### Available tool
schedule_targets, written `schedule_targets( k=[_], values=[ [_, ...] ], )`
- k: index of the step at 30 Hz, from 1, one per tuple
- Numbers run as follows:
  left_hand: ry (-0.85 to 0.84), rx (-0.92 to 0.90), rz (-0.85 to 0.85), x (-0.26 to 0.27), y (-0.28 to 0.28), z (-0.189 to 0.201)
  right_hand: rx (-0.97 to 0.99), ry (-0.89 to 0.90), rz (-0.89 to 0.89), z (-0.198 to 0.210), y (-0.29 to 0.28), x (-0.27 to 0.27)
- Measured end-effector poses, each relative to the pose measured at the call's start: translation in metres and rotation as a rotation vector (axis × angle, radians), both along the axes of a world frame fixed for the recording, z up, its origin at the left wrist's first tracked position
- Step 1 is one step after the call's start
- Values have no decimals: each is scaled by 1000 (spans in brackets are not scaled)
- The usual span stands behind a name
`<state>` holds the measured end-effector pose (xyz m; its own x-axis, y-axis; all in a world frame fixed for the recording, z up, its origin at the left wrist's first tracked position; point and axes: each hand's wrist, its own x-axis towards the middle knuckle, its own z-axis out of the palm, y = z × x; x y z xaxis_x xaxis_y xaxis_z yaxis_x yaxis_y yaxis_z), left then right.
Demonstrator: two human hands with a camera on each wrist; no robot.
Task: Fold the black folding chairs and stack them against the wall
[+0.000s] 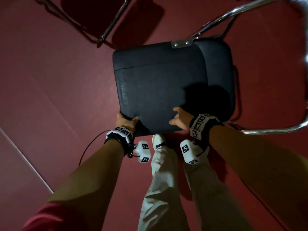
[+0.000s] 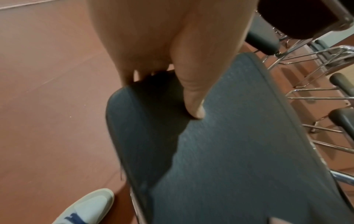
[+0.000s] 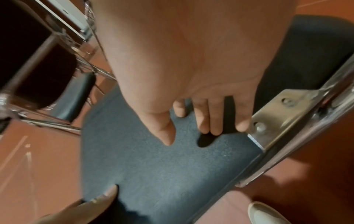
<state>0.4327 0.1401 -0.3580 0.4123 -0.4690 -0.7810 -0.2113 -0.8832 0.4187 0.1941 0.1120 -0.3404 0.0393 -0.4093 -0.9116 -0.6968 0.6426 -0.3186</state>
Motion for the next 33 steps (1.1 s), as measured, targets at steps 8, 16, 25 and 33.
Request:
schedule_targets(
  k=[8, 16, 25, 33],
  values=[
    [-131, 122, -170, -47, 51, 49, -101, 4, -83, 46, 50, -78],
    [-26, 118, -325, -179, 90, 110, -222, 20, -254, 105, 98, -197],
    [92, 244, -226, -234, 115, 77, -75, -139, -822, 118, 128, -287],
    [374, 163, 234, -231, 105, 10, -208, -219, -1277, 55, 115, -289]
  ],
)
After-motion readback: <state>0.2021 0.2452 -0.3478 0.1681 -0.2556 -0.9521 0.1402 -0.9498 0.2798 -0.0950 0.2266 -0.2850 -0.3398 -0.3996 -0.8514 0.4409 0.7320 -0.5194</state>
